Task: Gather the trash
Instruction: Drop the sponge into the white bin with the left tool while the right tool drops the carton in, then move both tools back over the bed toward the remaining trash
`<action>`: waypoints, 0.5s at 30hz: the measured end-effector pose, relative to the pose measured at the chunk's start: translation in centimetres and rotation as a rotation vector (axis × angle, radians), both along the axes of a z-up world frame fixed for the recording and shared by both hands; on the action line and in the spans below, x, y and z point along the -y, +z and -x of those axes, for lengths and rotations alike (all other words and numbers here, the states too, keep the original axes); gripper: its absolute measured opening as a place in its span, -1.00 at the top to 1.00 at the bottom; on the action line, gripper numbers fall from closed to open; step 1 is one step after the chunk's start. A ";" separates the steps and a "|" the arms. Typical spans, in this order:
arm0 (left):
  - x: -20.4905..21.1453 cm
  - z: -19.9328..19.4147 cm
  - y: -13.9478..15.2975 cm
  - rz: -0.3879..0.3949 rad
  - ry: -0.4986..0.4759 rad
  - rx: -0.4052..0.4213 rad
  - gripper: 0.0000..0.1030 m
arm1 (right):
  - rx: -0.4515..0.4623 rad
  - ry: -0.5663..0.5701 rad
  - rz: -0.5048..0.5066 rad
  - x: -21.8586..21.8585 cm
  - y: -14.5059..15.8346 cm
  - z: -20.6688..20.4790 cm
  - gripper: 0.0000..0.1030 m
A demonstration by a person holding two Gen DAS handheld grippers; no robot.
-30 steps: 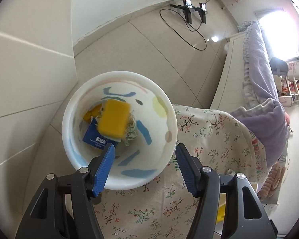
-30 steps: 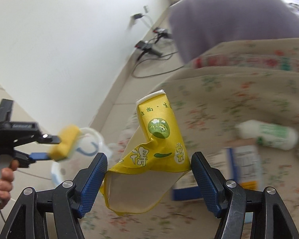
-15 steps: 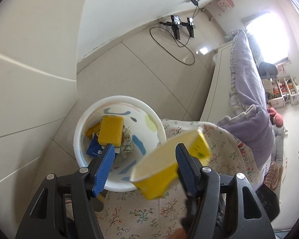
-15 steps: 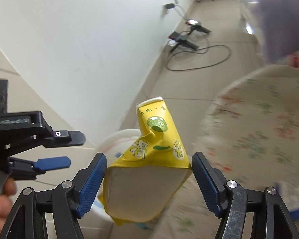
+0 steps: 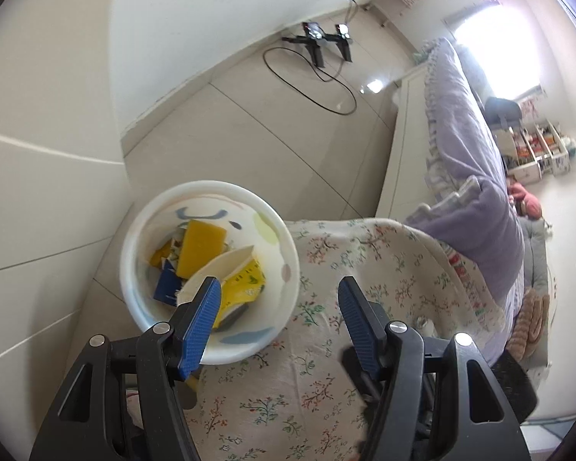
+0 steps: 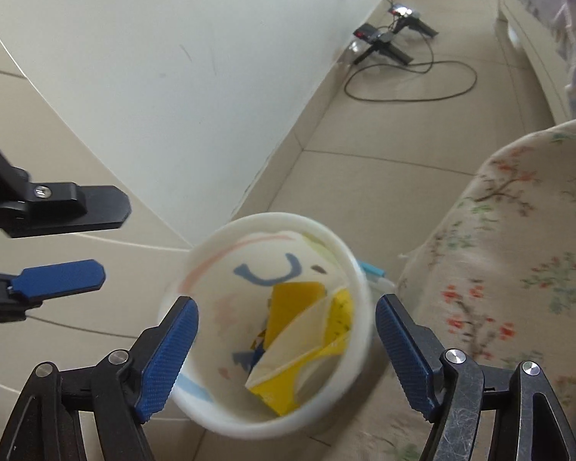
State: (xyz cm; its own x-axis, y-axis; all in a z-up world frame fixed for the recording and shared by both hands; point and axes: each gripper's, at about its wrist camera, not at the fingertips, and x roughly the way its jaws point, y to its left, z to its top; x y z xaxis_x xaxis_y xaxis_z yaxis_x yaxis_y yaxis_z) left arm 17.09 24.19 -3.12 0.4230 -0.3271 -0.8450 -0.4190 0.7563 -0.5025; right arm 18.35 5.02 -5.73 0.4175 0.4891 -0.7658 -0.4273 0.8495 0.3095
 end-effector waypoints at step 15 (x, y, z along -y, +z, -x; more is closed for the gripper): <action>23.0 -0.2 0.7 -0.272 -0.622 0.093 -0.34 | 0.037 -0.352 0.049 27.3 8.9 2.9 -0.72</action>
